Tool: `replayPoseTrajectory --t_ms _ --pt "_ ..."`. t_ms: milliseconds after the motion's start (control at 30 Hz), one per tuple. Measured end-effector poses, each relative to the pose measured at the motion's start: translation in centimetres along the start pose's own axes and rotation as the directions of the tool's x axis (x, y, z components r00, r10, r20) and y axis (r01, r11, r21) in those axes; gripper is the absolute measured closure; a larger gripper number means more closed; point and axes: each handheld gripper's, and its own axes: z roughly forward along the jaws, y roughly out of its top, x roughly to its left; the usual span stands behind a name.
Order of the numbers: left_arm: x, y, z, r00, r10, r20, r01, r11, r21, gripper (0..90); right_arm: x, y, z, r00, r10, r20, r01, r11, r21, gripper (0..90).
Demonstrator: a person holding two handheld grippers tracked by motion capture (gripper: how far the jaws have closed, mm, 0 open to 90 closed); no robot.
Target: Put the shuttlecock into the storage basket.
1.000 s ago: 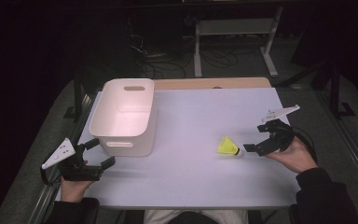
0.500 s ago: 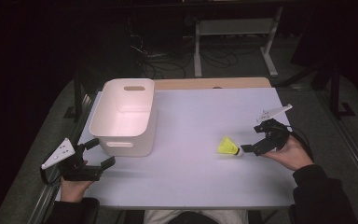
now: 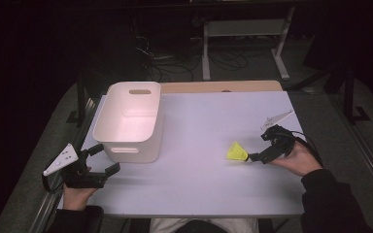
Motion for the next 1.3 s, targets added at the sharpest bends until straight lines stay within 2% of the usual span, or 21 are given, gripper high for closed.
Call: replayPoseTrajectory --t_ms 467,833,1033,1067,1300 --pt "0.0 0.0 0.0 1.0000 0.001 -0.001 -0.001 1.0000 0.000 0.0 0.1 0.1 1.5 0.9994 -0.027 -0.022 0.028 0.998 0.064 0.0" --pt "0.0 0.0 0.0 1.0000 0.001 -0.001 -0.001 1.0000 0.000 0.0 0.2 0.2 2.5 0.9978 -0.049 -0.044 0.053 0.994 0.091 0.1" --pt "0.0 0.0 0.0 1.0000 0.002 -0.002 -0.002 1.0000 -0.001 0.0 0.1 0.2 3.0 0.9951 -0.054 -0.083 0.064 0.991 0.121 13.1" --pt "0.0 0.0 0.0 1.0000 0.002 -0.002 -0.002 1.0000 -0.001 0.0 0.1 0.2 3.0 0.9951 -0.054 -0.083 0.064 0.991 0.121 13.1" --pt "0.0 0.0 0.0 1.0000 0.000 0.001 0.000 1.0000 0.000 0.0 0.1 0.1 3.3 0.9899 -0.070 -0.123 0.086 0.988 0.131 27.7"
